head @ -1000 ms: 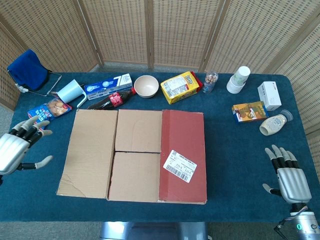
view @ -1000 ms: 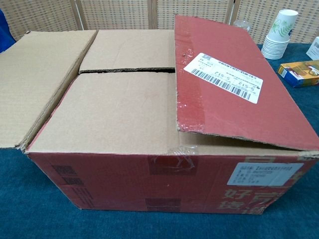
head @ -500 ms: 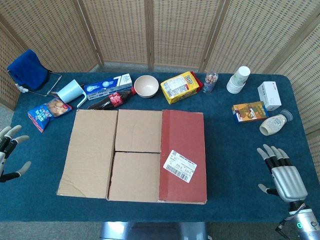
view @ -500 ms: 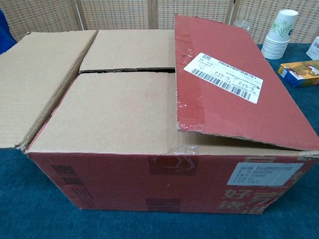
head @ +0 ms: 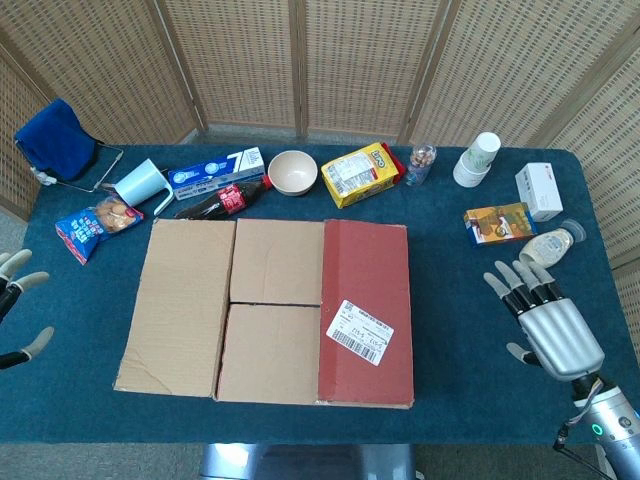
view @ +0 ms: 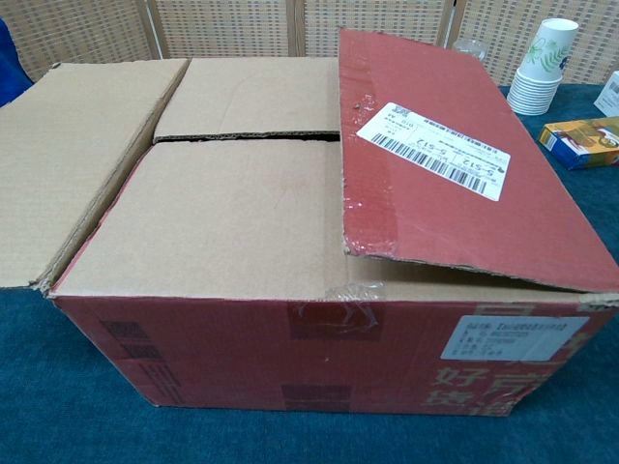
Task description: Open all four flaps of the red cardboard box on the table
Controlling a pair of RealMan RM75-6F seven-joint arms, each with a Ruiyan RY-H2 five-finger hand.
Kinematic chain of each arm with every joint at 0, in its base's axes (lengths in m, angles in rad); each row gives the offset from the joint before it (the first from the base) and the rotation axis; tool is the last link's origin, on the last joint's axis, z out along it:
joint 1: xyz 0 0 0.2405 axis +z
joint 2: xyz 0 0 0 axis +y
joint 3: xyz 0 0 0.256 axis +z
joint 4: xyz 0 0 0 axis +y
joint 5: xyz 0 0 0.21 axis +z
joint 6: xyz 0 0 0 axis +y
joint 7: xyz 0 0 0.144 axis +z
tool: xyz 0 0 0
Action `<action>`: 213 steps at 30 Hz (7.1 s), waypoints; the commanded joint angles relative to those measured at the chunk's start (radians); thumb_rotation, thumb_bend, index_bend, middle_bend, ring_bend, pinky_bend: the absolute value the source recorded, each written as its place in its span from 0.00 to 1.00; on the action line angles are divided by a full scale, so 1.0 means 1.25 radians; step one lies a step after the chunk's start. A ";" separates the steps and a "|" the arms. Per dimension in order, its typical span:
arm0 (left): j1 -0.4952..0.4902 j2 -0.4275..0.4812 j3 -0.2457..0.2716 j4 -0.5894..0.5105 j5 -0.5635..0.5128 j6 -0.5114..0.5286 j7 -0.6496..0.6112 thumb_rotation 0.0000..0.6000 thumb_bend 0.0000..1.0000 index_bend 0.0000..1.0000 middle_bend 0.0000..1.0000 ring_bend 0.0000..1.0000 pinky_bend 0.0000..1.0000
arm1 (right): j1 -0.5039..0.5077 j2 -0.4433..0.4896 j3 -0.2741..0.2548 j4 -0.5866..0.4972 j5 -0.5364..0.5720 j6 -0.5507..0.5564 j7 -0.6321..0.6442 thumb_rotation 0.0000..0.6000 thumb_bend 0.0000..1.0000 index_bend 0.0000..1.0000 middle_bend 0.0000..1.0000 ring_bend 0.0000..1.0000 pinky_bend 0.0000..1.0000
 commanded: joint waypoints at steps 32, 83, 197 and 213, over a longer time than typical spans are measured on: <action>0.023 0.001 -0.014 -0.027 0.019 -0.021 0.038 0.92 0.00 0.20 0.04 0.00 0.06 | 0.410 0.112 0.098 -0.154 -0.225 -0.431 -0.091 0.44 0.20 0.10 0.15 0.00 0.13; 0.010 -0.004 -0.039 -0.045 -0.016 -0.076 0.049 0.91 0.00 0.20 0.03 0.00 0.07 | 0.663 0.029 0.172 -0.176 -0.038 -0.736 -0.358 0.43 0.24 0.24 0.17 0.00 0.15; -0.001 -0.037 -0.023 -0.033 0.031 -0.091 0.071 0.94 0.00 0.20 0.02 0.00 0.08 | 0.177 0.115 0.102 0.022 0.042 -0.036 -0.094 1.00 0.36 0.35 0.28 0.17 0.29; -0.008 -0.064 -0.025 -0.023 0.039 -0.089 0.099 0.95 0.00 0.19 0.01 0.00 0.08 | 0.146 0.051 0.034 -0.025 -0.031 -0.049 -0.085 1.00 0.32 0.23 0.18 0.09 0.27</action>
